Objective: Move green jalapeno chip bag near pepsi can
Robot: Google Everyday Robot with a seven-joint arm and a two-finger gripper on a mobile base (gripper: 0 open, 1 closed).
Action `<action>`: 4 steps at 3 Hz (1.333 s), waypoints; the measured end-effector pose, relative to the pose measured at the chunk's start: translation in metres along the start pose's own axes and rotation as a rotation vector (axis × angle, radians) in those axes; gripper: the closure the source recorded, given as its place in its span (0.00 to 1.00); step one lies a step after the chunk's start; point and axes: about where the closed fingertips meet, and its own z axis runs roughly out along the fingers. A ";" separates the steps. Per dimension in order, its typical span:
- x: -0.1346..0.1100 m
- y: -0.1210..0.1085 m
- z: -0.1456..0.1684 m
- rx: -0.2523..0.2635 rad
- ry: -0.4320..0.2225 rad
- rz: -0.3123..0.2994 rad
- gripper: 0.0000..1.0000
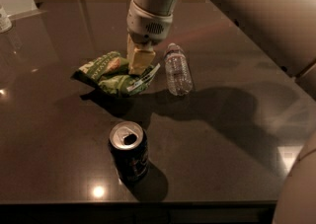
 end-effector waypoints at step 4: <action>0.001 0.051 0.010 -0.085 -0.059 -0.042 0.58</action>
Offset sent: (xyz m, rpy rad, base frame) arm -0.0593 -0.0200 -0.0142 0.0130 0.1030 0.0994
